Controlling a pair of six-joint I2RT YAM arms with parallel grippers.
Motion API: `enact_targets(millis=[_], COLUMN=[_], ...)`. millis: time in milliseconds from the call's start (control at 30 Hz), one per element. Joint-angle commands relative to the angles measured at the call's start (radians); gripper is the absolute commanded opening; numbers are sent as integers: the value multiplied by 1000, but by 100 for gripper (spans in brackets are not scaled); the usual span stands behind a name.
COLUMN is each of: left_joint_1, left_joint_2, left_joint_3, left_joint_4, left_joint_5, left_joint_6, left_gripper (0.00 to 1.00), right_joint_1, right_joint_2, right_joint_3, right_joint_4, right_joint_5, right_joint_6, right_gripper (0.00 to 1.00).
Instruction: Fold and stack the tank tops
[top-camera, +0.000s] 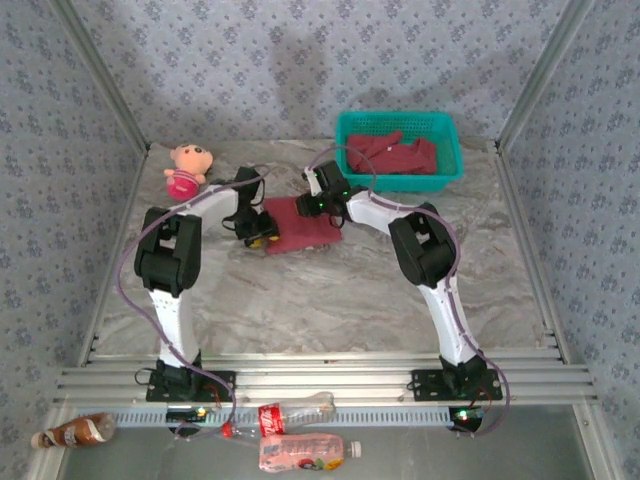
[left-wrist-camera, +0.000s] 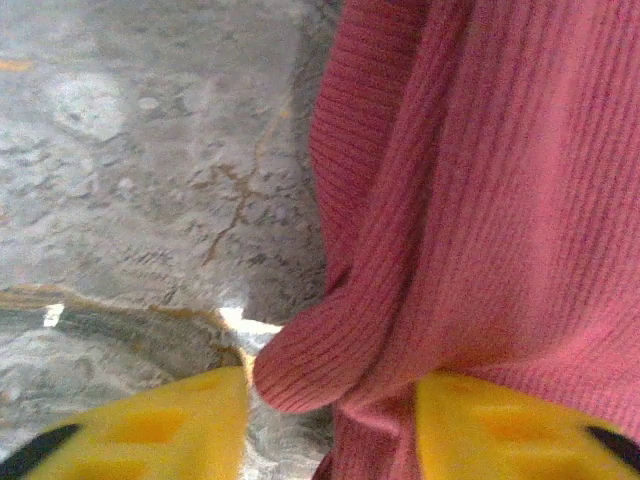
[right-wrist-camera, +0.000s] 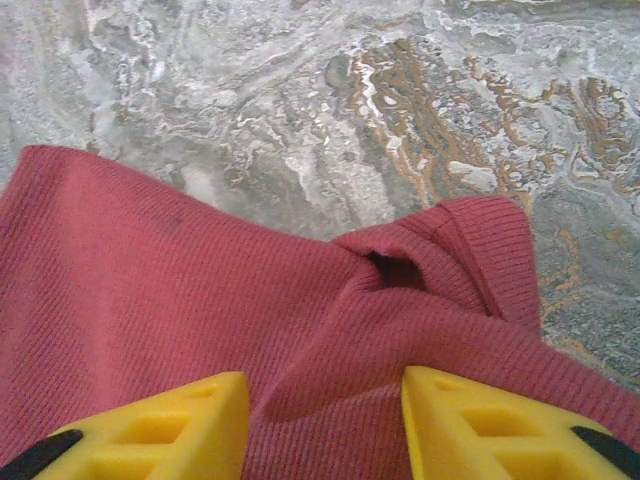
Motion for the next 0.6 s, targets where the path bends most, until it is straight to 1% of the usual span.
enact_targets(millis=[0, 33, 67, 167, 233, 367, 433, 500, 567], left_joint_1=[17, 24, 32, 67, 100, 176, 207, 228, 249], left_joint_2=[25, 27, 28, 63, 108, 235, 316, 377, 415], left_joint_3=[22, 34, 48, 140, 224, 407, 556, 670, 748], left_joint_4=[21, 15, 10, -43, -89, -139, -183, -217, -237], left_joint_5=[9, 3, 1, -10, -42, -62, -85, -114, -141], left_joint_6=[14, 24, 35, 100, 148, 194, 216, 222, 207], left_gripper=[28, 20, 15, 5, 2, 1, 1, 0, 0], right_joint_1=[-11, -14, -18, -33, -42, -68, -92, -114, -136], right_joint_2=[-121, -154, -185, -307, -392, -544, -618, -673, -717], right_joint_3=[-40, -59, -82, -195, -271, -416, -480, -517, -568], right_joint_4=[29, 22, 21, 24, -5, -49, -67, -97, -130], right_joint_5=[-51, -63, -82, -132, -156, -176, -172, -169, -166], right_joint_6=[-17, -20, -19, -3, -11, -33, -29, -38, -44], right_gripper=[51, 53, 54, 58, 60, 64, 65, 66, 66])
